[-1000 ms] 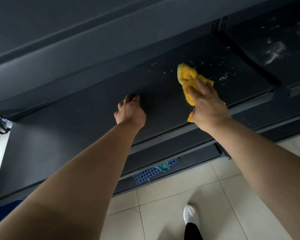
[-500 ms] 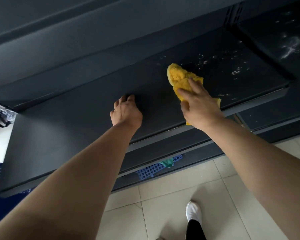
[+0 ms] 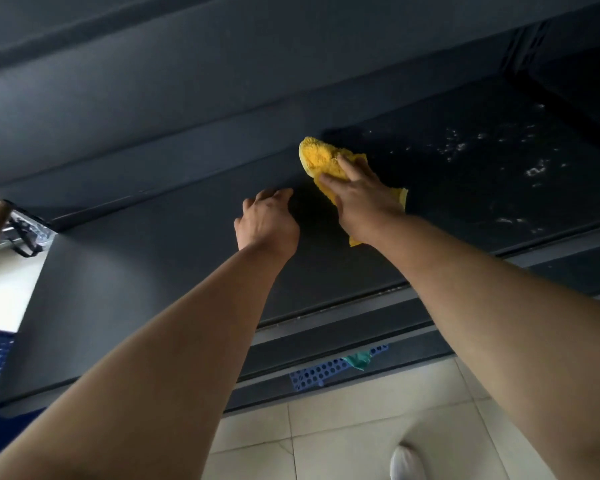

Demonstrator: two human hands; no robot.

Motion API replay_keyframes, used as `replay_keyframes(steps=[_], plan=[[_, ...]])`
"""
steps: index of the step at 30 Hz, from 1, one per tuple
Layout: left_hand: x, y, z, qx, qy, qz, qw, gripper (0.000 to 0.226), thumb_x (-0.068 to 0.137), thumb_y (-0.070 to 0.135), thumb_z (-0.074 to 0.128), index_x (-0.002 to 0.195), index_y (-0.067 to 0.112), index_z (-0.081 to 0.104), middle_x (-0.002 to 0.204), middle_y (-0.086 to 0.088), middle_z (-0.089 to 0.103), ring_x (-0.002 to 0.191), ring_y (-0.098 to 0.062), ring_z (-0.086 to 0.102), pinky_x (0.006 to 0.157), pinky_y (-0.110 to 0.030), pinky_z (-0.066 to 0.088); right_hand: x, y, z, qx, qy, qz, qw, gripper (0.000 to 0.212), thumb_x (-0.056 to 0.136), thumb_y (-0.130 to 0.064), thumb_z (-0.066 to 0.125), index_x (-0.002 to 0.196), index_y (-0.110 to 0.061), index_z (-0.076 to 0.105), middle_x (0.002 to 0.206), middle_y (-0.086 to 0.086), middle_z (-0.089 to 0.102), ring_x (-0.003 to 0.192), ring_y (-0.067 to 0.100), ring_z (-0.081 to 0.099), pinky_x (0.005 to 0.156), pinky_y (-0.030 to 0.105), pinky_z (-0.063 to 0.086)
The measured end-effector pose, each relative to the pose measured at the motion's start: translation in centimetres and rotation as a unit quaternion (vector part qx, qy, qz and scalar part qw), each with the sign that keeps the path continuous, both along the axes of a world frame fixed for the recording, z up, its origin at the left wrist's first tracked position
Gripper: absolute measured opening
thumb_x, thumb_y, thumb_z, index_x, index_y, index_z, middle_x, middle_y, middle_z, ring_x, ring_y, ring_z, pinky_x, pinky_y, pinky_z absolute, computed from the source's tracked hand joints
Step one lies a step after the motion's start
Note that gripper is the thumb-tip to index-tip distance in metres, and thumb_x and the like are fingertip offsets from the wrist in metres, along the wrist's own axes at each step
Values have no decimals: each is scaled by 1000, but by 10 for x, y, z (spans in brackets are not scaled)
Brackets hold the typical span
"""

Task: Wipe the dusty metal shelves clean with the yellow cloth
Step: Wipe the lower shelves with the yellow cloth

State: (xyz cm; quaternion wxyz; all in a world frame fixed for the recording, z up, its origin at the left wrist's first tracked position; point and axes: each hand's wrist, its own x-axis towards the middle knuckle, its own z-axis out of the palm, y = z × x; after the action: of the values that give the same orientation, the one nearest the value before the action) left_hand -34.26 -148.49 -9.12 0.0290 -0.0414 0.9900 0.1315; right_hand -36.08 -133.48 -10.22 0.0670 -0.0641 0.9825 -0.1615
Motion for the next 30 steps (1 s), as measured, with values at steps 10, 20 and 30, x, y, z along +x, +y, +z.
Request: replay_keyframes(steps=[10,20,30], plan=[[-28,34,1,16,-2,-36,999,67,86,2,41,146,31,40,149,1,40,135,-24,33,107,-42,35,-57,22,7,31,-21,-70,997,80,89,-11,60,152,-31,15,162,-3,-8,148,31,-3,117,48,22],[-38,97,8,-6,-54,-46,997,67,89,5,41,150,33,30,151,-2,35,136,-28,30,105,-45,34,-58,130,12,71,-14,-153,986,78,93,-8,54,154,-28,10,162,1,-8,148,32,-3,117,49,23],[-36,139,16,-15,-48,-47,998,62,90,6,43,147,29,35,149,-3,35,134,-28,32,103,-44,34,-34,198,15,61,-3,-193,979,73,94,-8,49,154,-26,12,162,4,-5,148,33,-2,118,49,21]])
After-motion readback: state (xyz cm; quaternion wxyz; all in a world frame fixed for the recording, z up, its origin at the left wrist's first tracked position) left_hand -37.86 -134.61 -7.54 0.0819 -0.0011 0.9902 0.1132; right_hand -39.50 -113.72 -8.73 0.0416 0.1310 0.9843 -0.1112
